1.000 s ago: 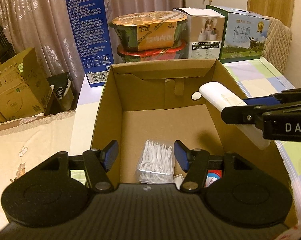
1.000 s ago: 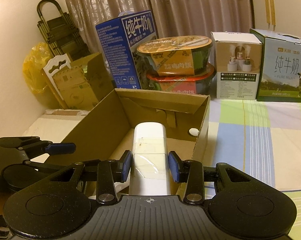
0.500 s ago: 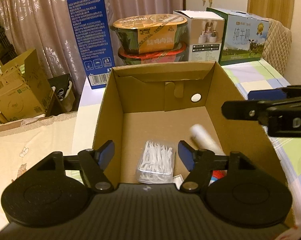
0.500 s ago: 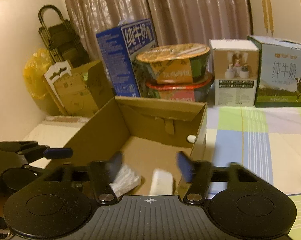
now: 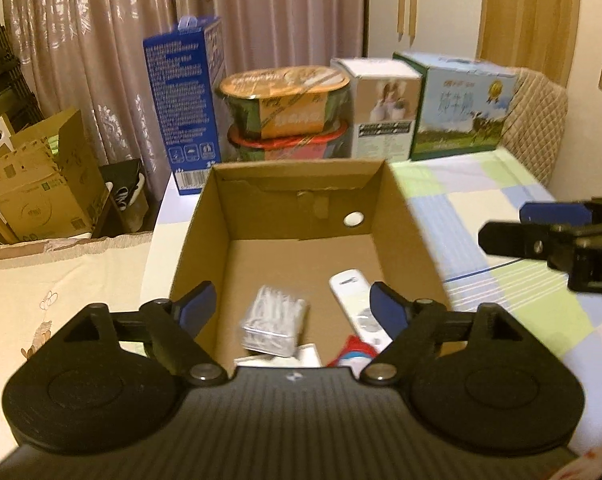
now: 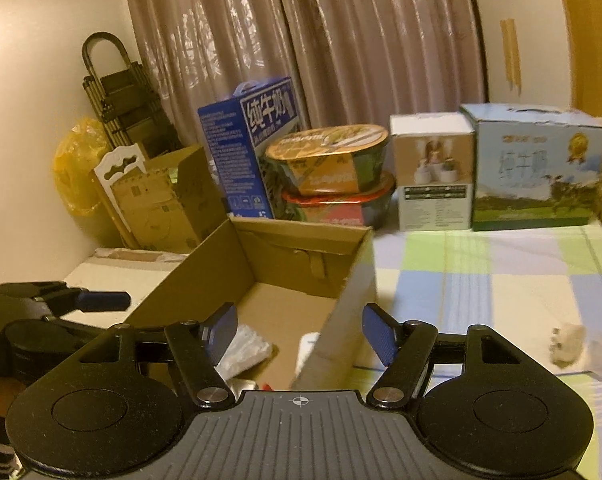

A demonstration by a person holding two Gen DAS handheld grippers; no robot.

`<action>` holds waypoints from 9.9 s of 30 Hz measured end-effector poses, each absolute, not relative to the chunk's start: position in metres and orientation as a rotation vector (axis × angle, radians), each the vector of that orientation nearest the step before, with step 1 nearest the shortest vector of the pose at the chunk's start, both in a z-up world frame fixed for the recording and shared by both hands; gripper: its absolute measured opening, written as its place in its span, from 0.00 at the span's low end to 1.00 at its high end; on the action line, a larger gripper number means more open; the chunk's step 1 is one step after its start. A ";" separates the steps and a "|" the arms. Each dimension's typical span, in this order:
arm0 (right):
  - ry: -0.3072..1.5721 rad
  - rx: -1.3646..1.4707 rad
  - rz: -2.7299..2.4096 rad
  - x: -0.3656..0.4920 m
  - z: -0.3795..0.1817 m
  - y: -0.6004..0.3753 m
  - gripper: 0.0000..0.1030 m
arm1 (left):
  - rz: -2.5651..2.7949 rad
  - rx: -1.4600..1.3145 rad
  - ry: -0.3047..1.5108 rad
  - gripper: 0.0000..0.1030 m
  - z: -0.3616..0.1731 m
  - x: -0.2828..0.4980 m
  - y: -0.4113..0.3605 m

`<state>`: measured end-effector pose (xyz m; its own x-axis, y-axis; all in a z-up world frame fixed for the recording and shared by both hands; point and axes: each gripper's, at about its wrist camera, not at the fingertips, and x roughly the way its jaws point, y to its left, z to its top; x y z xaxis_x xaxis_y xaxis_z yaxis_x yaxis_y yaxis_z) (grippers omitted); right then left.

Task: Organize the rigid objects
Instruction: 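Open the right tool to drop the white bar into the box, then withdraw both open tools from the box toward the white plug and clear cup, then grasp the clear plastic cup with the right tool while the left tool nears the white plug, then close the left tool on the white plug and lift it, then carry the white plug and clear cup in both tools over the cardboard box, then lower the white plug into the box and open the left tool, then open the right tool to drop the clear cup into the box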

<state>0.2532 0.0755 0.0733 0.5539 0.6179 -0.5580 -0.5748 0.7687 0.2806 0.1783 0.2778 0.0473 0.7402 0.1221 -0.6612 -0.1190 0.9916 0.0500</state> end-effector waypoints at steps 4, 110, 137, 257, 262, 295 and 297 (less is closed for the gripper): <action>0.678 0.063 0.690 0.234 0.084 0.050 0.67 | 0.125 0.011 0.695 0.92 0.063 0.159 0.253; 0.892 0.074 0.483 0.373 -0.096 -0.150 0.67 | -0.024 -0.053 0.752 0.99 -0.105 0.327 0.067; 0.840 0.144 0.270 0.378 -0.086 -0.188 0.67 | -0.309 0.302 0.661 0.44 -0.132 0.366 -0.004; 0.799 -0.040 0.800 0.216 0.048 0.133 0.67 | 0.197 -0.070 0.846 0.44 0.014 0.137 0.303; 0.800 -0.042 0.798 0.217 0.047 0.134 0.67 | 0.193 -0.066 0.850 0.44 0.011 0.138 0.305; 0.849 0.146 0.800 0.229 0.045 0.133 0.84 | 0.231 -0.057 0.822 0.65 0.013 0.112 0.315; 0.837 0.160 0.803 0.227 0.048 0.130 0.85 | 0.231 -0.057 0.816 0.66 0.015 0.110 0.315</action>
